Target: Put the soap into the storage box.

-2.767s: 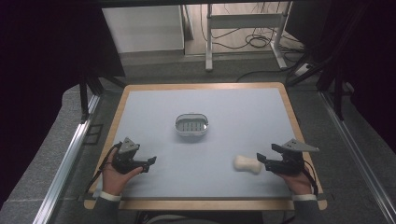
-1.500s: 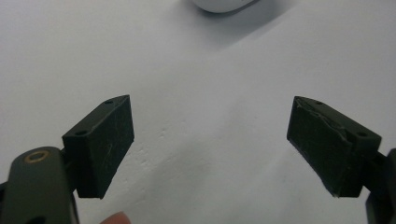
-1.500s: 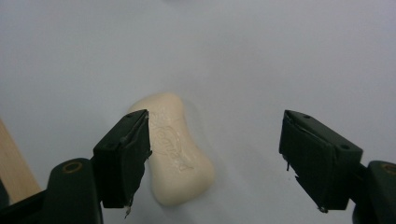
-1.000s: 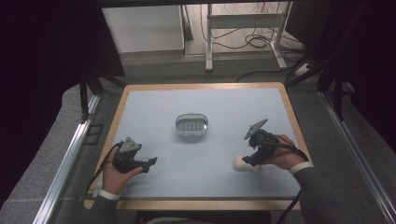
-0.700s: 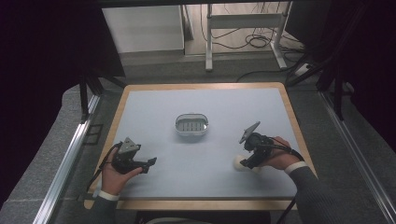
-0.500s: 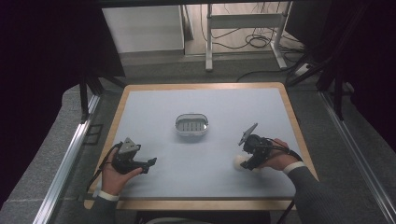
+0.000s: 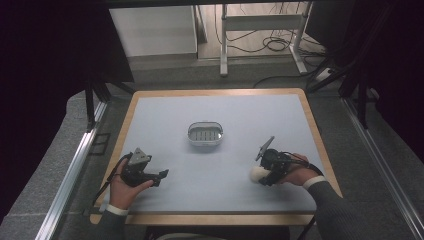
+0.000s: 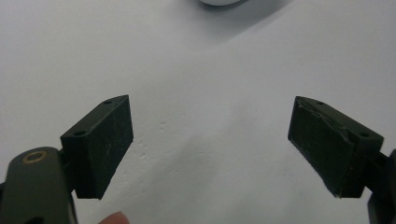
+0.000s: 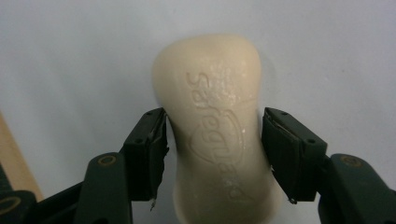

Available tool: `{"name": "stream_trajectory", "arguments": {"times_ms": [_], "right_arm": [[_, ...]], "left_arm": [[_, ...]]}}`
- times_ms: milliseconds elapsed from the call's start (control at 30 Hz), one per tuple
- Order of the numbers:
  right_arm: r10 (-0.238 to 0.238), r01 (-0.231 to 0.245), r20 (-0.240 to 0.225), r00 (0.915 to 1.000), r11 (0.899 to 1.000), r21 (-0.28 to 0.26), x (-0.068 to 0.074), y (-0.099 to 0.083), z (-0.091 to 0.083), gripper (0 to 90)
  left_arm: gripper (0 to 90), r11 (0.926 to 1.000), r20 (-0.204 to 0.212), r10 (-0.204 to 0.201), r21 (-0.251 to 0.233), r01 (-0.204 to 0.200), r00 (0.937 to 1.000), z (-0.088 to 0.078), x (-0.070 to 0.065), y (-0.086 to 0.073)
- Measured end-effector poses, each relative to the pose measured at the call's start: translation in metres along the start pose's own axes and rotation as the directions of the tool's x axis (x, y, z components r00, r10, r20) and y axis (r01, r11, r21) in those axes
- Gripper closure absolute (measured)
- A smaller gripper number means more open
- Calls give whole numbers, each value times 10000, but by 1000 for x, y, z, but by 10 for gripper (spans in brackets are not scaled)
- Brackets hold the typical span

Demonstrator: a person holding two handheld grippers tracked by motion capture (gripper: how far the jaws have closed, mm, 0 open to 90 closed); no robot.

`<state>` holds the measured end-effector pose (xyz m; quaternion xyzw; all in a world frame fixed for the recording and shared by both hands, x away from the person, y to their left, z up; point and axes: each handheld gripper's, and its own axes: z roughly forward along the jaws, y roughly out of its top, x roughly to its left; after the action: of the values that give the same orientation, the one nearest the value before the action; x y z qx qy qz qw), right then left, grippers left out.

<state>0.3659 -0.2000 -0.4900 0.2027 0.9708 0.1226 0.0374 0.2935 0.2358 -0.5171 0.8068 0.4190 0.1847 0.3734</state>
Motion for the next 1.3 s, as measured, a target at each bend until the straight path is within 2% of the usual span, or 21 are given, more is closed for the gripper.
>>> {"name": "stream_trajectory", "arguments": {"times_ms": [133,233,533,667,833,1300], "right_arm": [[-12,11,86,10000,9998,190,0,0,5,418],[-9,6,136,9999,9998,199,-1,0,3,486],[126,-128,74,9999,9995,285,-4,0,-1,492],[241,-242,308,9992,9997,36,-7,2,-8,492],[416,-406,255,9988,9984,-393,-12,8,-15,492],[144,-129,187,9997,9968,-793,-18,32,-17,492]], "left_arm": [[145,10000,-6,8,0,-8,10000,-1,0,0],[145,10000,-2,0,-18,0,10000,-1,0,0],[145,10000,-22,-36,-52,36,10000,-1,0,0],[145,10000,-10,-3,-21,3,10000,-1,0,0],[145,10000,-13,35,13,-35,10000,0,0,0],[144,10000,19,32,73,-33,10000,2,-1,-1]]}}
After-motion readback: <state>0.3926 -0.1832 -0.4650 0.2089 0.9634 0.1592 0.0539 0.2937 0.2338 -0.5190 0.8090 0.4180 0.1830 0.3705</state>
